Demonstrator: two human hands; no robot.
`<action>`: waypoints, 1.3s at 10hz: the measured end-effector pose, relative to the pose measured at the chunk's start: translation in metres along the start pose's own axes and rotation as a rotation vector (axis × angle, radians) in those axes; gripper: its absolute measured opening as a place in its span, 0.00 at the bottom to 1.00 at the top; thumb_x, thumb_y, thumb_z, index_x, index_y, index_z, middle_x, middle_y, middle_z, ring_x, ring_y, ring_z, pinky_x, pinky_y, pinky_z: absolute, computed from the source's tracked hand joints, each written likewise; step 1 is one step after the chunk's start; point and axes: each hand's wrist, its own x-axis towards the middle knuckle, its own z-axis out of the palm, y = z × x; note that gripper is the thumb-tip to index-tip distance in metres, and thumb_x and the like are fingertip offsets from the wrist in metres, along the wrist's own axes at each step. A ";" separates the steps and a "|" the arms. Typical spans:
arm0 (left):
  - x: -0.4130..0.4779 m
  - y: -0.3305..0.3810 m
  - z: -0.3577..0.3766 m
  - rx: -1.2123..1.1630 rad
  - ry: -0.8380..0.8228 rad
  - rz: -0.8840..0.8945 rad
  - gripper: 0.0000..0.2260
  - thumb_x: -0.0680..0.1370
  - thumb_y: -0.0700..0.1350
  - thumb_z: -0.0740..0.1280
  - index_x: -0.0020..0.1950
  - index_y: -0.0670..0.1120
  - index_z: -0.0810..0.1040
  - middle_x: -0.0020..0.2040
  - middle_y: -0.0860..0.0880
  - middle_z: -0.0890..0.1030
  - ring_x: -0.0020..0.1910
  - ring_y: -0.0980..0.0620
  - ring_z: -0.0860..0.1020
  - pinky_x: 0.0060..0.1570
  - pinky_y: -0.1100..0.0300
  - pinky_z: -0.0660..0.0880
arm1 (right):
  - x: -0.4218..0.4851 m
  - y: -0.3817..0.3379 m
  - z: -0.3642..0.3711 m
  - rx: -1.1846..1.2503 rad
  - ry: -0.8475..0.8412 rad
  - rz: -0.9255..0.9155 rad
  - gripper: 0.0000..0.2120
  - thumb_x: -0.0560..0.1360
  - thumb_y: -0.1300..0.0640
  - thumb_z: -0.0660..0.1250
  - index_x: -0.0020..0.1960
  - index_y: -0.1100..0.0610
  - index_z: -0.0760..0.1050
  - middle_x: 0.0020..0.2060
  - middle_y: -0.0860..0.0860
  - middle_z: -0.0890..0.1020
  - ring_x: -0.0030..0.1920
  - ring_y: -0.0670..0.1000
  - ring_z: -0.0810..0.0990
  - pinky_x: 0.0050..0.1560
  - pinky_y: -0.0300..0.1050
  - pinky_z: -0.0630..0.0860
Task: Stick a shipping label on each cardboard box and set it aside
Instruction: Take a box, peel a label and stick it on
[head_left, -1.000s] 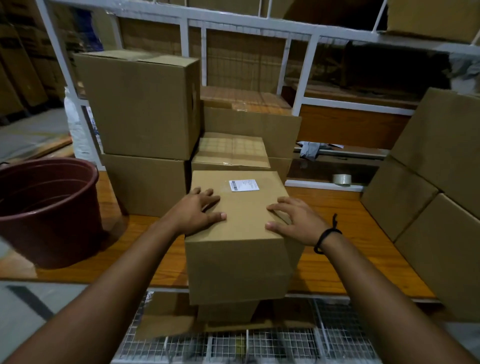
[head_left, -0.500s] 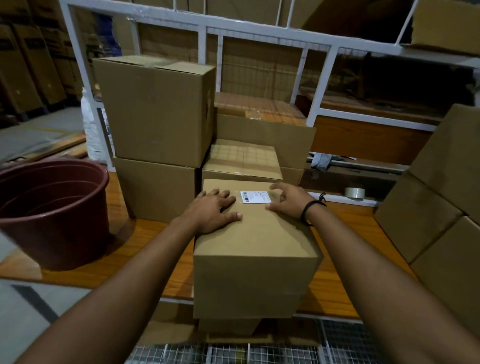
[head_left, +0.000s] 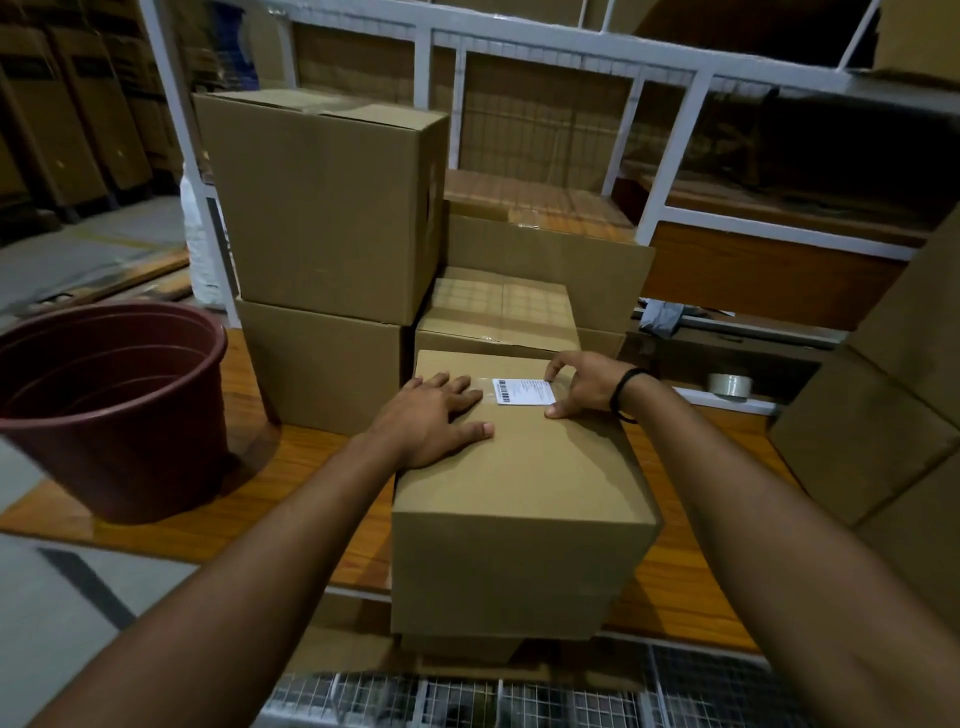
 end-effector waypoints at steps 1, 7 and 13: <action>-0.002 0.001 -0.001 -0.004 0.004 -0.004 0.30 0.79 0.66 0.55 0.78 0.54 0.59 0.79 0.52 0.56 0.78 0.50 0.52 0.76 0.48 0.48 | 0.002 -0.001 0.000 -0.011 -0.006 0.011 0.27 0.64 0.45 0.79 0.58 0.44 0.72 0.51 0.48 0.73 0.53 0.51 0.73 0.49 0.46 0.74; -0.005 0.001 0.000 -0.033 0.011 -0.019 0.30 0.79 0.65 0.56 0.78 0.55 0.59 0.79 0.52 0.55 0.78 0.51 0.51 0.76 0.51 0.47 | 0.005 -0.005 -0.004 -0.055 -0.088 -0.013 0.27 0.65 0.47 0.79 0.58 0.44 0.69 0.53 0.51 0.76 0.51 0.51 0.75 0.49 0.47 0.76; -0.010 0.004 -0.001 -0.077 0.023 -0.059 0.28 0.79 0.63 0.59 0.77 0.55 0.61 0.79 0.53 0.57 0.78 0.52 0.52 0.75 0.52 0.46 | 0.015 -0.055 -0.014 -0.411 -0.280 -0.304 0.36 0.67 0.59 0.77 0.66 0.39 0.62 0.41 0.42 0.71 0.50 0.50 0.73 0.49 0.47 0.75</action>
